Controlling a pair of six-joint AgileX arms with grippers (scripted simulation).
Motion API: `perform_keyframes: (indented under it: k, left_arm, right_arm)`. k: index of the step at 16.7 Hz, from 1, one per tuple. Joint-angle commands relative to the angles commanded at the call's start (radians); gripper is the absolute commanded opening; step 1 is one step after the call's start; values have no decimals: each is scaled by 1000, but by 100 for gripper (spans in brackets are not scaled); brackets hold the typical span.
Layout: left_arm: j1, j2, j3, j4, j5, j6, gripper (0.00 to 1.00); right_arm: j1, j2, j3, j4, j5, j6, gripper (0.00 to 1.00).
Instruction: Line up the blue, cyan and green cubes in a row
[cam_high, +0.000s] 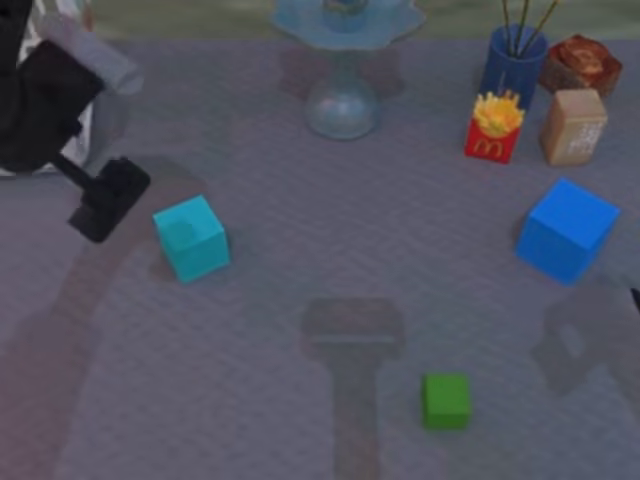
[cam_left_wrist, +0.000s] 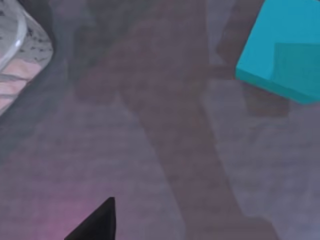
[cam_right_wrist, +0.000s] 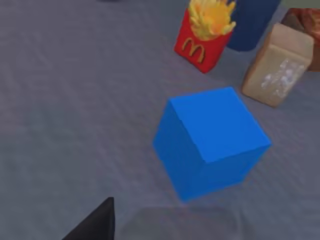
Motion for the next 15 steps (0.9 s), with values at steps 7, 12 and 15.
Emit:
perform_keyframes:
  k: [7,12,15]
  left_arm:
    - [-84,543,474,-310,3,182,100]
    - [-106,684,619,-384,6,232,100]
    - [-106,684,619,-384,6,232,100]
  right_arm:
    - [-172,-421,-332,268,43,227,100]
    - [-213,-543,-407,348,63,296,100]
    - [-213,-543,-407,348,63,296,100]
